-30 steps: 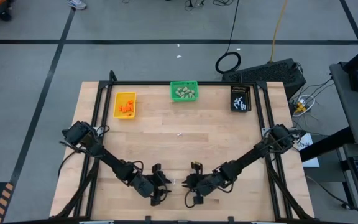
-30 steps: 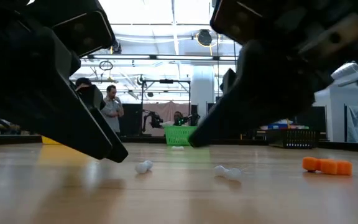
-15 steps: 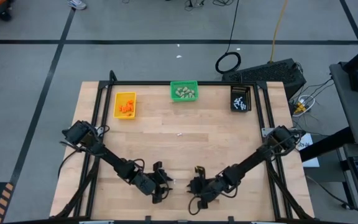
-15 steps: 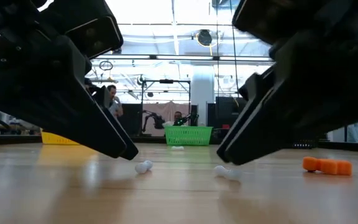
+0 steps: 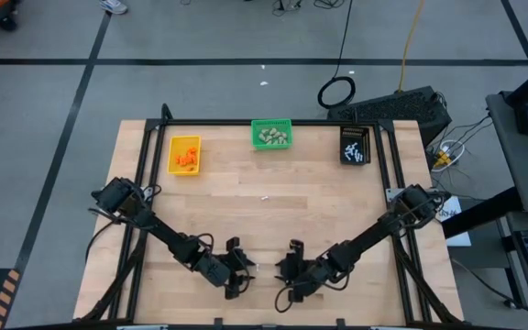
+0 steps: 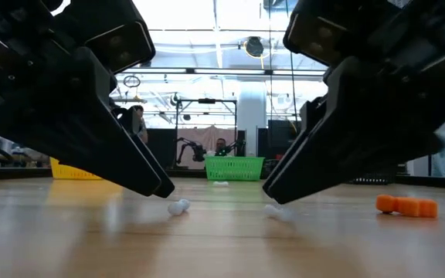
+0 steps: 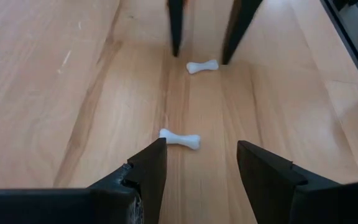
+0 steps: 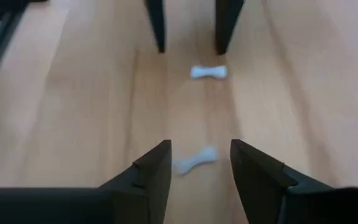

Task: Sort Halloween decoration
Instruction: Put the white bone toy into the black bin

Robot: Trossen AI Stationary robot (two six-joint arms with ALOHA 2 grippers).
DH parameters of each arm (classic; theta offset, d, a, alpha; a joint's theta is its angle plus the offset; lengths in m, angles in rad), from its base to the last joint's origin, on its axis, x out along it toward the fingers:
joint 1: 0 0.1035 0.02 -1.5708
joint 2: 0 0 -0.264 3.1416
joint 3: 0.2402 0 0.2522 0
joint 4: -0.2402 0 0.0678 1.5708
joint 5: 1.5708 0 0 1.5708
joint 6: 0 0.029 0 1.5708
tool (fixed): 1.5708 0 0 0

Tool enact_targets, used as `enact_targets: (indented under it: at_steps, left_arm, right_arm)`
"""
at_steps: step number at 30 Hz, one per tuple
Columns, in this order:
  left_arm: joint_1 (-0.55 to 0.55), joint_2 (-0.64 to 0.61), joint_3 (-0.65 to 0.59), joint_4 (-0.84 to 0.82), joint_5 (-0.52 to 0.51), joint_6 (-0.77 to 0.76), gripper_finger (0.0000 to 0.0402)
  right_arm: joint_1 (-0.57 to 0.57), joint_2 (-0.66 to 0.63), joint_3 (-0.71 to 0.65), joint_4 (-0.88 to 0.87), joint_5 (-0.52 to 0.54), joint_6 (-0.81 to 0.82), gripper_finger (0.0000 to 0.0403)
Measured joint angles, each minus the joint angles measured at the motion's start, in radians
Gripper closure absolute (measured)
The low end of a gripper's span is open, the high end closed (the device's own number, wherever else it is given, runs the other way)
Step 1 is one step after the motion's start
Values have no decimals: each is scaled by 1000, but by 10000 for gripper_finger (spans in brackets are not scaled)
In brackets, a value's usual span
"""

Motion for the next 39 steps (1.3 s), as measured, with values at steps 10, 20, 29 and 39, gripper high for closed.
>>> enact_targets:
  at_steps: [10, 20, 29, 39]
  left_arm:
    - [0, 0, 0, 0, 0, 2, 208]
    - [0, 0, 0, 0, 0, 18, 208]
    - [0, 0, 0, 0, 0, 26, 208]
    - [0, 0, 0, 0, 0, 26, 208]
  right_arm:
    - [-6, 0, 0, -51, -12, 102, 249]
    - [-12, -1, 0, -92, -13, 54, 249]
    - [-44, -4, 2, -97, -159, -105, 250]
    - [-82, -2, 98, -312, -276, -180, 250]
